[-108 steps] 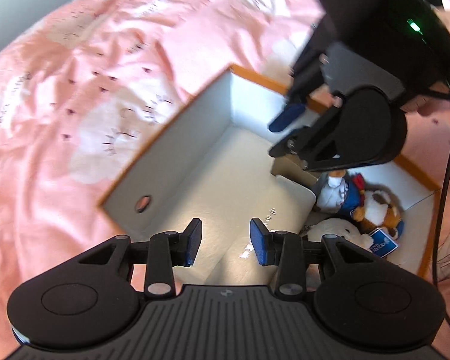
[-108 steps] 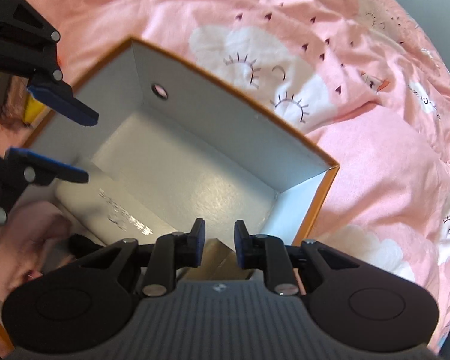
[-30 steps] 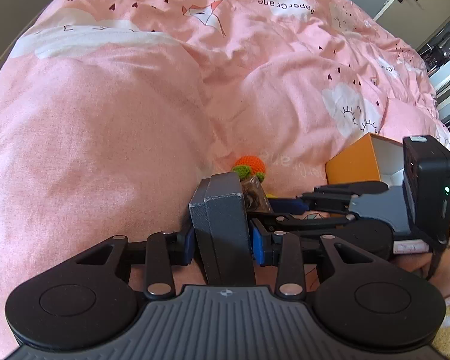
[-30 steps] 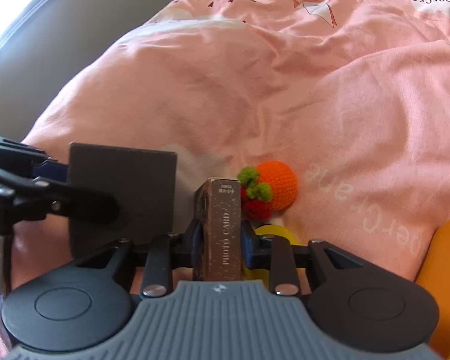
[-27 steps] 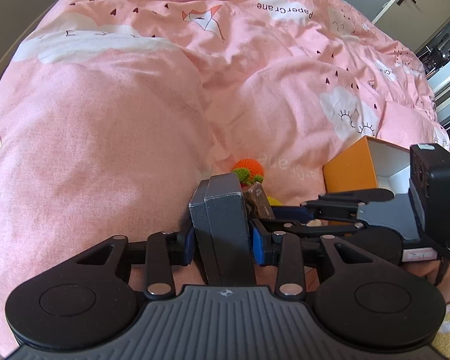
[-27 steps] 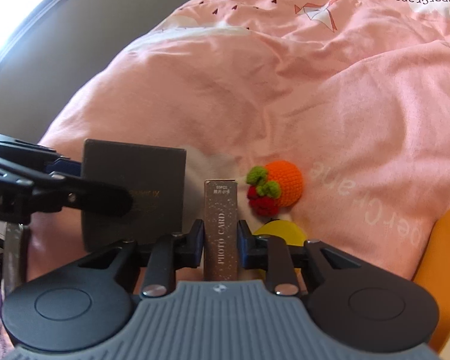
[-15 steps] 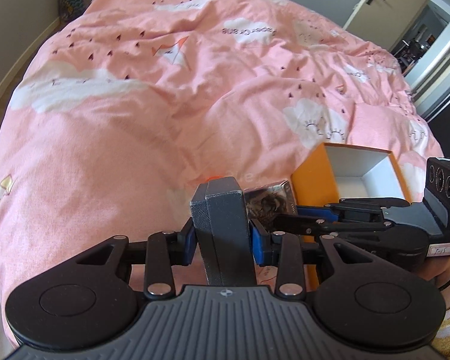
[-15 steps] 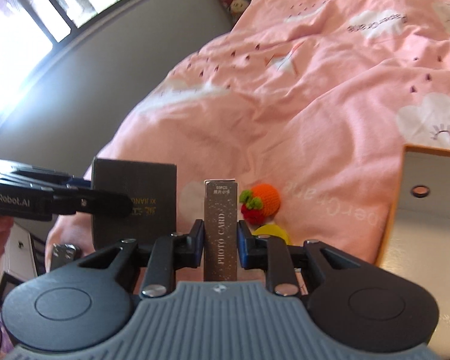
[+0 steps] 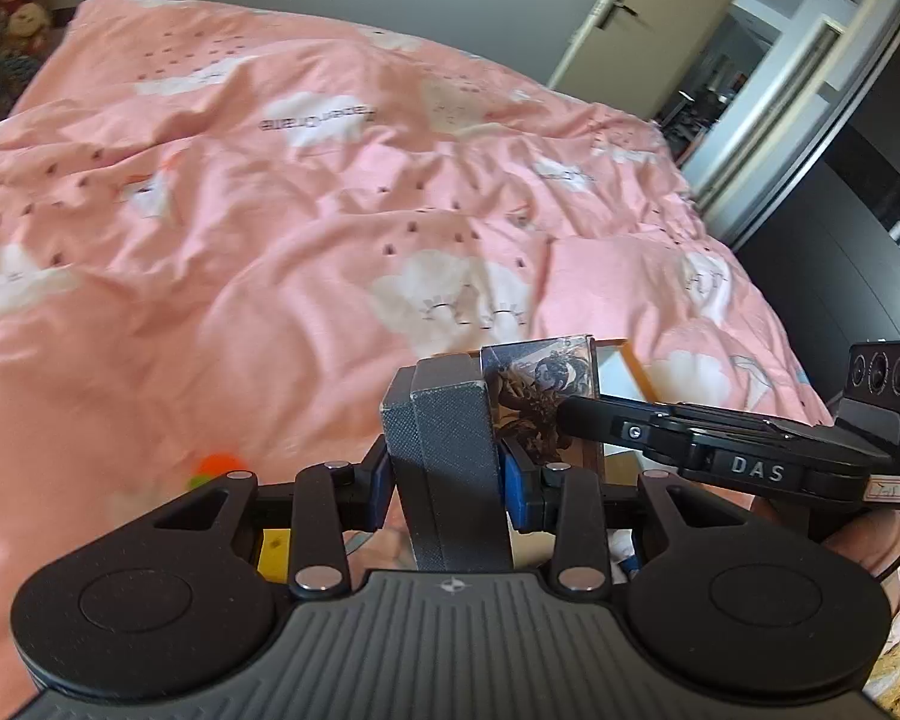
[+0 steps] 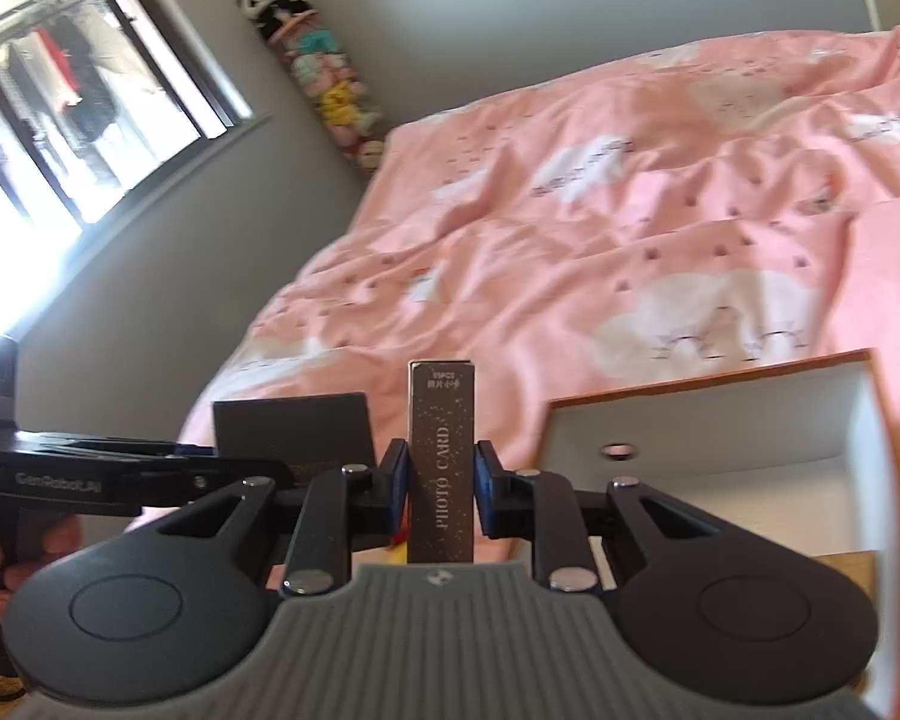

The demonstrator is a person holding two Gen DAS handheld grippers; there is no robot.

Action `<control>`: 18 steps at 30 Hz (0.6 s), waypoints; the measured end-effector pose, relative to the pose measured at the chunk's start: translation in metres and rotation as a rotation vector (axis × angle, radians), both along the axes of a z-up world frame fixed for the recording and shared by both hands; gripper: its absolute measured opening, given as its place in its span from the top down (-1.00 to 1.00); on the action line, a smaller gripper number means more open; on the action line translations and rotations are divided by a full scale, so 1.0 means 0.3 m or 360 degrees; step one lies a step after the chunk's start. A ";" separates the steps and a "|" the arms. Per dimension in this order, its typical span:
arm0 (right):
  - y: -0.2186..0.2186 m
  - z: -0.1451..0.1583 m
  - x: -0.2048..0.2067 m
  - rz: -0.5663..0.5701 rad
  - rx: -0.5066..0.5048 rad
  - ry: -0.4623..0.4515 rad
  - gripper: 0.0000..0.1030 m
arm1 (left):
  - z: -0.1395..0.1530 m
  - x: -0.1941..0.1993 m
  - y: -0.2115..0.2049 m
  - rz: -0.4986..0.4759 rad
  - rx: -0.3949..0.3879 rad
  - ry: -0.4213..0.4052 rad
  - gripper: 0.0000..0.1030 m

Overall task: Organize objects
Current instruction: 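Lift the black box and photo card box toward the orange box with both tools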

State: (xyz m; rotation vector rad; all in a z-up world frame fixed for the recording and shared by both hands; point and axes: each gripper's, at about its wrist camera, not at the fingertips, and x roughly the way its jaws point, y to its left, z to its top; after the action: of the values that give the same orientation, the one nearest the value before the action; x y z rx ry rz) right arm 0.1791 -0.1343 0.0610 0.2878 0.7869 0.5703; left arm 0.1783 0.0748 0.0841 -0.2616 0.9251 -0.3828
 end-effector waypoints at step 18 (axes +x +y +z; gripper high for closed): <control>-0.090 -0.390 0.286 -0.0115 -0.0052 0.0494 0.54 | -0.190 0.240 -0.168 -0.0149 0.0047 0.0138 0.21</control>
State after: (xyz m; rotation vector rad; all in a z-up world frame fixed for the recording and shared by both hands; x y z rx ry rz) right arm 0.2649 -0.1614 -0.0560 0.3784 1.0801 0.4493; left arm 0.2502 0.0243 0.0272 -0.2097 1.0300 -0.4466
